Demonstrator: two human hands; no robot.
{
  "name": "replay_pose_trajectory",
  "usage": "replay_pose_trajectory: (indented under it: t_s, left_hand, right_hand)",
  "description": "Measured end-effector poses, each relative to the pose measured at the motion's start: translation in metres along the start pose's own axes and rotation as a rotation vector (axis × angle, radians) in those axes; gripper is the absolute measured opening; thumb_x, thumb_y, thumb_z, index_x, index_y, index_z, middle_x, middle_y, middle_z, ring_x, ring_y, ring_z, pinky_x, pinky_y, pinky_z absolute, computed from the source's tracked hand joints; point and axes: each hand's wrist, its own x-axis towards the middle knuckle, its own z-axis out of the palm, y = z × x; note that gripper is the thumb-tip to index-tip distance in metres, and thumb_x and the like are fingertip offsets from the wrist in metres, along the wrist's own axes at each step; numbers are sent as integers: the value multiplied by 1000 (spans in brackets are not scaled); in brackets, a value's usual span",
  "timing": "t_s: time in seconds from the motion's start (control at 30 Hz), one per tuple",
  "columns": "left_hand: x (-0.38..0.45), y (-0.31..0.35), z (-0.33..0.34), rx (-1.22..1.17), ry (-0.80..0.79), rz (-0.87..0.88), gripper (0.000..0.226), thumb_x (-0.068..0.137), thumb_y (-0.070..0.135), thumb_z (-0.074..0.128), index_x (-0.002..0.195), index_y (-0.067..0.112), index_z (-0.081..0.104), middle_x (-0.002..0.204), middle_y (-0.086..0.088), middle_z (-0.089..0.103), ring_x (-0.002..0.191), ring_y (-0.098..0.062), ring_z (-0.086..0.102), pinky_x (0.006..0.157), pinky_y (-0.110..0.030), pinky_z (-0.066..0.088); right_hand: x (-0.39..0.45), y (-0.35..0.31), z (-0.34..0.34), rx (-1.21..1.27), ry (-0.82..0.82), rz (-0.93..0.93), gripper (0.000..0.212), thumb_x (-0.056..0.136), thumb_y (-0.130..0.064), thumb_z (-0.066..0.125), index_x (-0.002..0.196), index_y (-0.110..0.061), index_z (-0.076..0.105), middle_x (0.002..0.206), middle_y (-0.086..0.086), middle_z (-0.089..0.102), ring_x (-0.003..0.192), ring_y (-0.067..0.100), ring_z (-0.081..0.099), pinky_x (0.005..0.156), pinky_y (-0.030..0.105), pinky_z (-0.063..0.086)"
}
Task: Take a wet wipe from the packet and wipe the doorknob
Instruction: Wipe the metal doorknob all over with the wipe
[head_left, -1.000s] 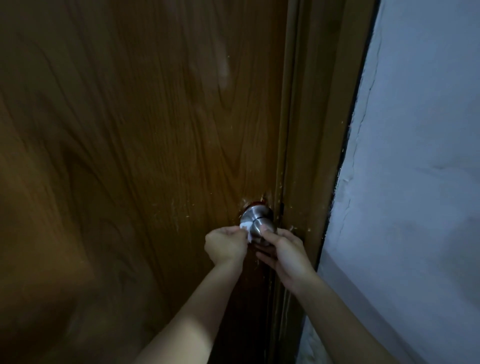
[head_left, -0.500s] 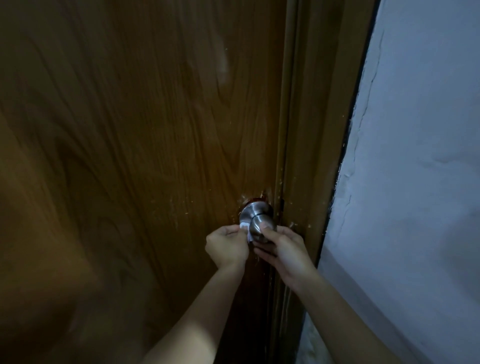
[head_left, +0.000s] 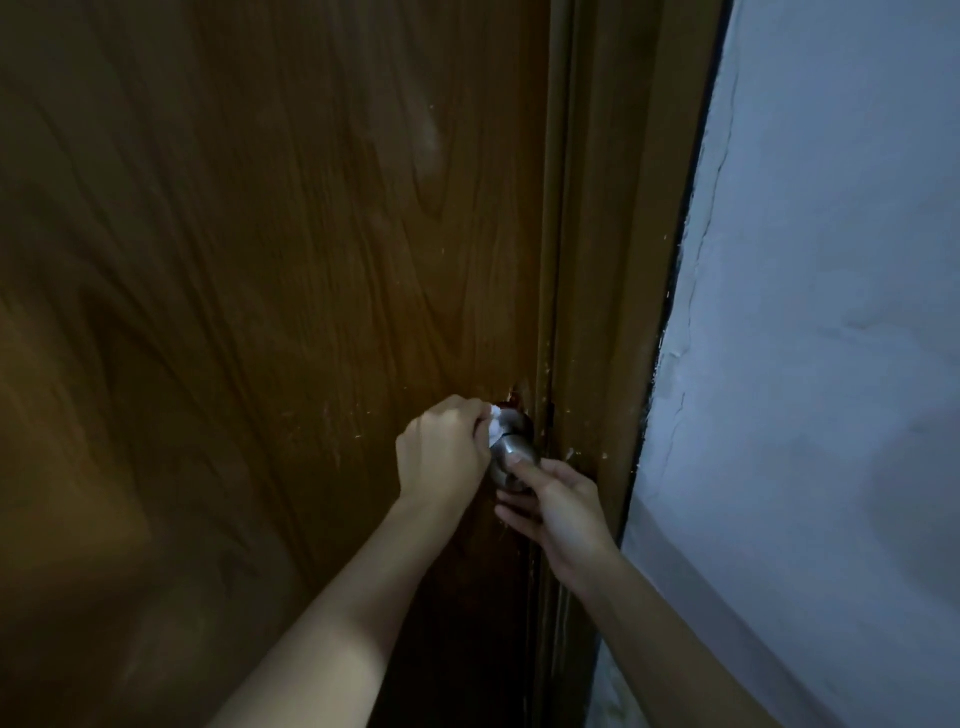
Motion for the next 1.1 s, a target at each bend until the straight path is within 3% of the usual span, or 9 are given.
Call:
replay_pose_trajectory:
  t_s: [0.27,0.4,0.63,0.77,0.9,1.0,1.1]
  left_hand:
    - [-16,-16,1,-10,-43,-21,17,88,20,56,97,12,68,91,-4,68,78,-17,63,65,-29,53]
    - [1,-2,5,-66,-4,13,20,89,20,54,102,13,67,101,-3,65,88,-16,62,71,-28,51]
    - [-25,-15,16,-205,71,-139,17,87,15,58,98,8,68,98,-5,66,80,-10,57,69,-22,46]
    - [-41,-19,34,-251,-52,-318,15,86,10,57,97,10,68,98,-4,68,82,-13,62,72,-26,53]
    - [-42,-14,44,-521,-175,-501,17,84,1,56,84,10,70,78,0,69,65,-1,59,54,-8,46]
    - [-48,-15,43,-697,-255,-556,14,82,5,61,76,16,68,68,5,65,60,-4,58,51,-14,43]
    - [-56,-18,39,-871,-373,-558,5,81,14,64,83,12,68,79,-3,71,70,-10,64,57,-20,47]
  right_hand:
    - [1,0,0,-12,3,7,35,83,-21,64,116,-10,58,106,9,64,97,23,63,80,36,56]
    - [1,-6,-1,-1,-50,68,29,86,-21,61,113,-13,57,108,9,63,98,24,63,81,38,55]
    - [2,-7,-3,-80,-43,84,37,82,-26,64,117,-17,55,109,7,64,99,23,64,80,39,56]
    - [2,-4,-4,-88,-45,80,40,82,-28,65,119,-18,53,107,6,66,95,21,66,78,38,56]
    - [0,0,-10,-106,-58,48,39,83,-25,63,120,-16,54,110,6,66,102,21,62,88,41,49]
    - [-3,9,-15,-77,-36,-4,38,84,-10,59,120,-19,53,109,7,64,103,22,59,86,40,47]
    - [-7,21,-16,-92,1,-142,35,84,-3,59,110,-26,59,109,1,65,102,18,61,84,35,52]
